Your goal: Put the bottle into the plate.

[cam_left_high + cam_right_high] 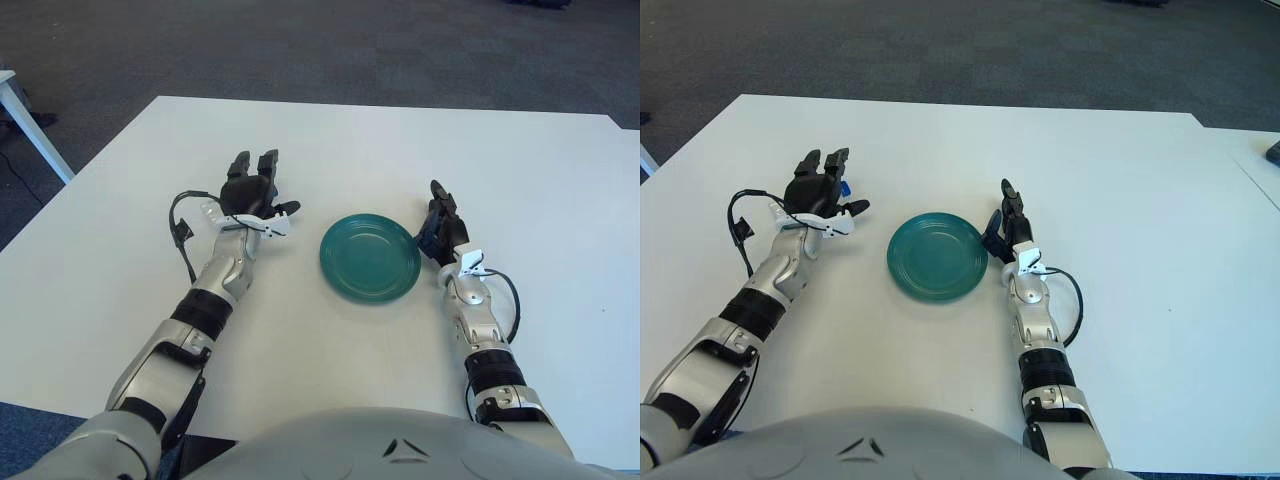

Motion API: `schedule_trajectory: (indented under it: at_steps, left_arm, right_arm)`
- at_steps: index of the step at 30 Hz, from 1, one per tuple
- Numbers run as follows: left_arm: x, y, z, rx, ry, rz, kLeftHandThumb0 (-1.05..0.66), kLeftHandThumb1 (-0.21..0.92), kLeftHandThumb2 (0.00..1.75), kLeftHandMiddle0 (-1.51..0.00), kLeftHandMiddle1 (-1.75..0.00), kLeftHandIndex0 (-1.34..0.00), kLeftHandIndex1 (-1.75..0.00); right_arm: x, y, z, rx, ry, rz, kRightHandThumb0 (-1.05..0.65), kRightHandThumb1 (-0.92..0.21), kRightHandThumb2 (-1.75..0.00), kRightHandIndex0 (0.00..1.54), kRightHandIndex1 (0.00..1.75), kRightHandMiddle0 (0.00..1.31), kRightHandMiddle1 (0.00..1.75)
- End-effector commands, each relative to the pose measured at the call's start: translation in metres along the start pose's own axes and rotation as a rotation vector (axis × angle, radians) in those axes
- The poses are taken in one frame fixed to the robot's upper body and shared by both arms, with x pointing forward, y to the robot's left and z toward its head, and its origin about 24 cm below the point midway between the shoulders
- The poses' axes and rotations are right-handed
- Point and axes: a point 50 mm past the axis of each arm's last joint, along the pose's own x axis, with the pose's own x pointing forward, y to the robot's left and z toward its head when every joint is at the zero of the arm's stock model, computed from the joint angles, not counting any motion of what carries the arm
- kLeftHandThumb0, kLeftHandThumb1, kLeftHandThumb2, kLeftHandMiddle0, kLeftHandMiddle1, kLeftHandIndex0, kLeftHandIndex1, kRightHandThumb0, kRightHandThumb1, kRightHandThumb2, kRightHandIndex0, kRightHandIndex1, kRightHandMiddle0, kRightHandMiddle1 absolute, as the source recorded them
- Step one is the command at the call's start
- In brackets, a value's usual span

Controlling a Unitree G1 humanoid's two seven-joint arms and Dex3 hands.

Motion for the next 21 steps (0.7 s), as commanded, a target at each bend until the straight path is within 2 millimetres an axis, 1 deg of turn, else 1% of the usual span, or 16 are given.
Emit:
schedule_trajectory:
  at_steps: [1, 6, 17, 21]
  left_arm:
    - [0.007, 0.004, 0.002, 0.043, 0.011, 0.001, -1.05, 0.92, 0.63, -0.20, -0.01, 0.00, -0.46]
    - [0.012, 0.002, 0.004, 0.081, 0.033, 0.006, -1.05, 0.92, 0.65, -0.22, -0.01, 0.00, -0.50]
    - [0.017, -0.001, 0.001, 0.125, 0.102, 0.008, -1.05, 0.92, 0.67, -0.24, -0.01, 0.00, -0.50]
    - [0.020, -0.001, -0.004, 0.136, 0.140, -0.011, -1.05, 0.92, 0.68, -0.27, -0.01, -0.01, -0.58]
  right_arm:
    - [-0.032, -0.008, -0.059, 0.002, 0.294, -0.011, -0.98, -0.92, -1.17, 0.00, 0.00, 0.00, 0.13]
    - [-0.032, -0.012, -0.061, -0.002, 0.279, 0.002, -0.96, -0.92, -1.18, 0.00, 0.00, 0.00, 0.16]
    - [-0.031, -0.022, -0.062, -0.014, 0.188, 0.065, -0.97, -0.92, -1.22, 0.00, 0.00, 0.00, 0.18]
    - [-0.031, -0.025, -0.063, -0.010, 0.173, 0.075, -0.97, -0.92, -1.22, 0.00, 0.00, 0.00, 0.18]
